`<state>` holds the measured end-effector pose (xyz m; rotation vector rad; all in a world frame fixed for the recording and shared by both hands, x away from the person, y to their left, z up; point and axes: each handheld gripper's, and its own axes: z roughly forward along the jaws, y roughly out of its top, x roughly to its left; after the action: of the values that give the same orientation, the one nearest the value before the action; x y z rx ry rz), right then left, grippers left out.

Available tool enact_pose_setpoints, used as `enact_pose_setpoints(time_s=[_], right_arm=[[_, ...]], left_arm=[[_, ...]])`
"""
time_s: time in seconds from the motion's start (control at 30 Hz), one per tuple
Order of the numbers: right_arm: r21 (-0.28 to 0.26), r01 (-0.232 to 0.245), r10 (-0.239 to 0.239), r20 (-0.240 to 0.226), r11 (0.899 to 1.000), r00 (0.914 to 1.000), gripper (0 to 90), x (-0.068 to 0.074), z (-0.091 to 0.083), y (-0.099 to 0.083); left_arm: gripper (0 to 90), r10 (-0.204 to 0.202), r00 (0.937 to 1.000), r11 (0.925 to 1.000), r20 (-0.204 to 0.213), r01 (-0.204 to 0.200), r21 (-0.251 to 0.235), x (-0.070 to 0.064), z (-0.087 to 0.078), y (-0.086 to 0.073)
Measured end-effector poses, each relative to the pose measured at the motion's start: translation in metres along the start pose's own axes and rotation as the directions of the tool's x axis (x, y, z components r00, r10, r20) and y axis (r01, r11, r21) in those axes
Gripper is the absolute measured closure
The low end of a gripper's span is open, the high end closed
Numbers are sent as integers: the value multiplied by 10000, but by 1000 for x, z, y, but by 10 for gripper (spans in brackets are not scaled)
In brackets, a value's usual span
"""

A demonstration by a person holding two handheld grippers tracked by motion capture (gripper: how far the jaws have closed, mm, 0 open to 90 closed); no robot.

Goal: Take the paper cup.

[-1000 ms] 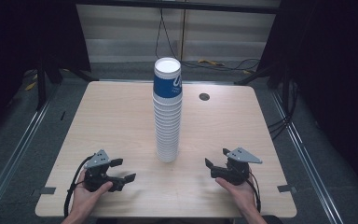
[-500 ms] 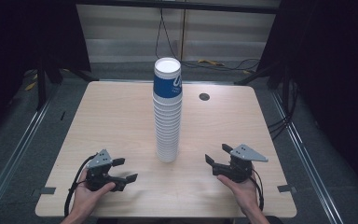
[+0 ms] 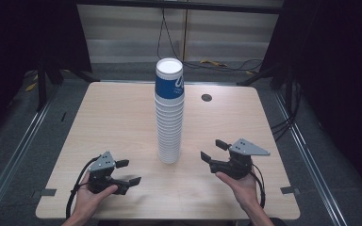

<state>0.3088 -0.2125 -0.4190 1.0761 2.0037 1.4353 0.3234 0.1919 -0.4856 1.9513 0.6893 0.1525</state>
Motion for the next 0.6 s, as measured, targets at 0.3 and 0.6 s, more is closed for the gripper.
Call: enact_pose_setpoints(time_s=[0.3,0.6], right_arm=[[125,89,-80,-761,9999,9971,310,8,5,20],[-351,145,-193,-1383,9993,9902,283,13,7,50]], left_arm=[[163,119,9998,9999,139,-119,-27,1,-2,-1],[159,92,9996,9999,277,-93,65,1,-1,-3]])
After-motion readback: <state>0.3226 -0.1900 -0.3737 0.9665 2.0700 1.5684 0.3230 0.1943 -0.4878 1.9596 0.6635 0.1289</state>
